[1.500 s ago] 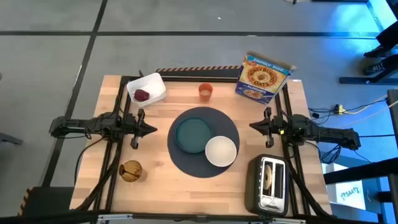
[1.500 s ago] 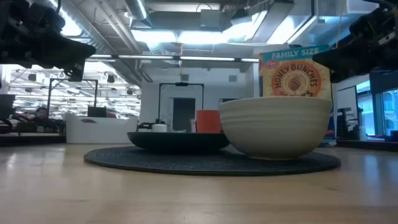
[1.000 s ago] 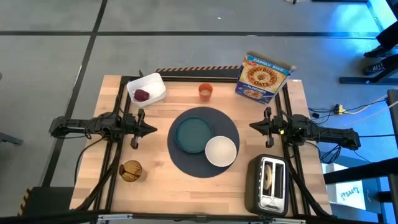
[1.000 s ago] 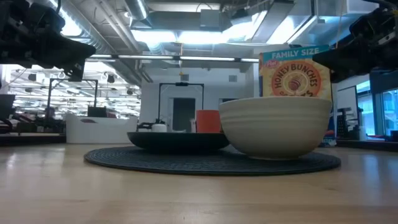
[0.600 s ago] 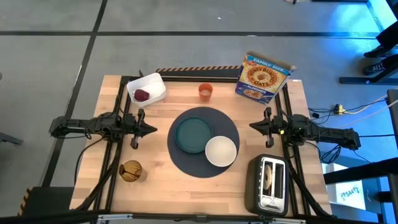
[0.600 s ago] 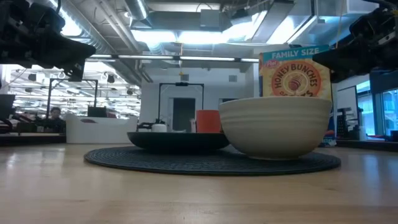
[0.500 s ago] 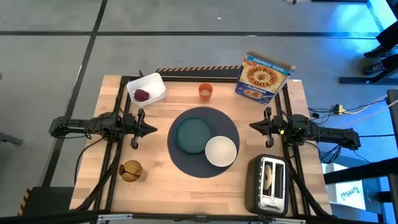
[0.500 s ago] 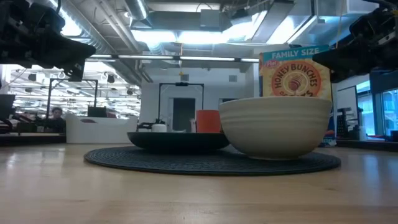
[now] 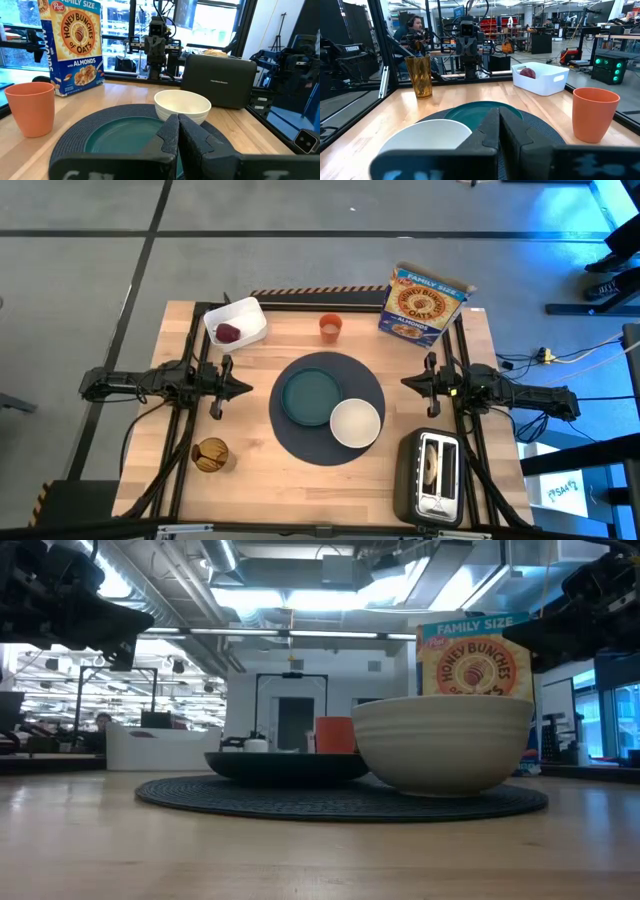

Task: Arrange a breakfast setting

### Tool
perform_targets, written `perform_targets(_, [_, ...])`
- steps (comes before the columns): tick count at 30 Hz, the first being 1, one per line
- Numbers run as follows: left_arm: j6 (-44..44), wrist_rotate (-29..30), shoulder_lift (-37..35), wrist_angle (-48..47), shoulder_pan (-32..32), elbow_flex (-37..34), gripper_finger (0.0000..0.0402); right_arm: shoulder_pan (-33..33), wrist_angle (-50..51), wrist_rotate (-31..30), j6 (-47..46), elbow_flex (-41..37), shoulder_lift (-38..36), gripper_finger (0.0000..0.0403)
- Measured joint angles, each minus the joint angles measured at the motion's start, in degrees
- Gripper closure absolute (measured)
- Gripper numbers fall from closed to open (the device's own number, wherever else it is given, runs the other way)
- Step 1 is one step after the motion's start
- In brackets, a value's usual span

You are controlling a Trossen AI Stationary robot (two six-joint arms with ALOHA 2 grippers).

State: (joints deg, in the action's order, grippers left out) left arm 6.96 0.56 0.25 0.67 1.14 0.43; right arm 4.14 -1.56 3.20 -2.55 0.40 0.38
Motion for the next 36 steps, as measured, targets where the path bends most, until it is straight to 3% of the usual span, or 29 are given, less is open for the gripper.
perform_targets(5, [0.00,0.02,-0.02,0.00,0.00,0.00,0.0401,0.02,-0.47,-8.01,18.33,0.02,0.02,0.0403])
perform_targets(14, [-0.03,1.38,-0.02,0.06,0.01,-0.02,0.0401,0.02,-2.29,-9.48,20.04,0.02,0.00,0.0403])
perform_targets(16, [-0.04,3.58,-0.02,0.46,-0.02,-0.04,0.0401,0.02,-4.12,-7.24,13.79,0.02,0.00,0.0403])
perform_targets(20, [-0.03,6.01,0.00,3.27,-0.02,-0.04,0.0401,0.01,-13.63,-5.06,-9.87,0.02,-0.02,0.0403])
perform_targets(23, [0.08,6.34,0.00,7.01,-0.02,-0.04,0.0401,0.00,-20.04,-10.17,-21.83,0.02,0.00,0.0403])
perform_targets(27, [5.36,5.23,0.00,17.05,0.01,-0.04,0.0401,0.00,-30.90,-21.63,-31.64,0.00,-0.02,0.0403])
perform_targets(30, [5.29,9.19,0.16,20.17,0.01,0.36,0.0401,0.02,-34.54,-29.35,-36.43,0.60,0.71,0.0403])
perform_targets(36, [5.06,15.74,2.77,20.10,-0.02,5.50,0.0401,0.02,-32.38,-28.17,-30.58,7.30,7.36,0.0402])
